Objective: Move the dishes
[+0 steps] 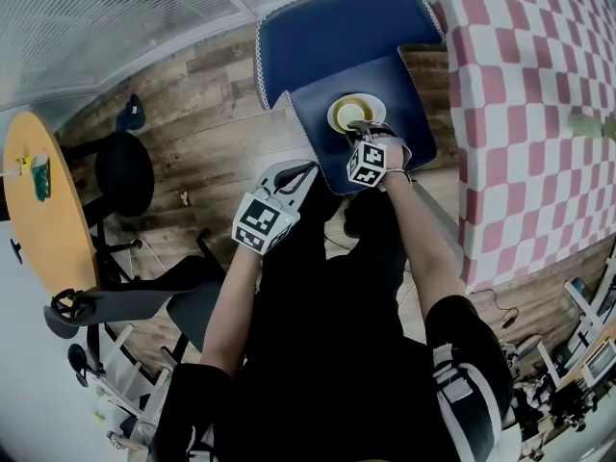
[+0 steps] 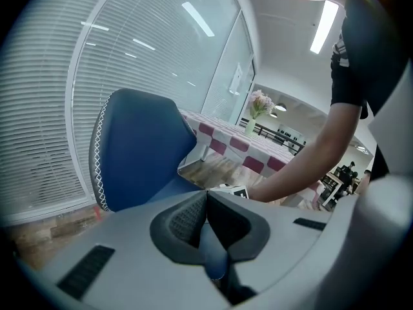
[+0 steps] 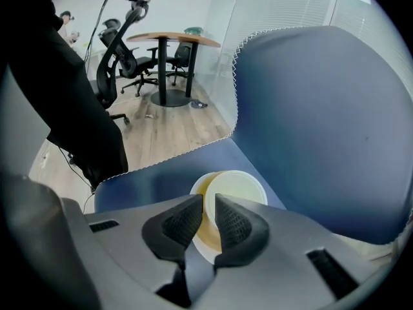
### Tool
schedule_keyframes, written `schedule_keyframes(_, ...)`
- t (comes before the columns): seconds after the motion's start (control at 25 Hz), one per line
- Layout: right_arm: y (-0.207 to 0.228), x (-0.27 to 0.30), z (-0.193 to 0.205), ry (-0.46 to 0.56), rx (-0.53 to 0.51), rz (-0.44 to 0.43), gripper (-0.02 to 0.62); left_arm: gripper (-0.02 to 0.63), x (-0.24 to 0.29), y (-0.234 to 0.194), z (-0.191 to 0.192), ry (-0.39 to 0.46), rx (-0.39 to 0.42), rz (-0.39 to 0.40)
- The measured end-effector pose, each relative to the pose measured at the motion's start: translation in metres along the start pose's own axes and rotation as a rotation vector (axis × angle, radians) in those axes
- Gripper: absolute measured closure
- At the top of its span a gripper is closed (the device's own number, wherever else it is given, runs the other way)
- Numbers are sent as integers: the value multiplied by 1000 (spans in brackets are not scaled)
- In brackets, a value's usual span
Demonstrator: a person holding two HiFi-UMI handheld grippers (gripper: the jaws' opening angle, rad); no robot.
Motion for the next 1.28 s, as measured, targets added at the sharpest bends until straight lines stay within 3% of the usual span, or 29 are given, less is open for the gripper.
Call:
schedule_keyframes(0.32, 0, -6, -5, -20, -92, 50, 560, 583, -7, -3, 6, -16, -11, 2)
schedule_keyframes(0.64, 17, -75, -16, -24, -25, 89, 560, 583, -42, 9, -34, -34, -12, 27)
schedule_keyframes(0.96, 28, -159, -19, -44, 28, 132, 560, 583, -76, 39, -88, -34, 43, 80)
schedule_keyframes(1.28, 40, -229, -6, -83, 70, 188, 560, 583, -91, 67, -116, -58, 77, 140)
Point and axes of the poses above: the fingertips, and each gripper's own axes: x forward along the fingers, y to its right, z out of its underside, the point moved 9 cm from there along -x, backward along the fingers, and after that the axes turned 10 degrees about -y, right-handed, at the moved point
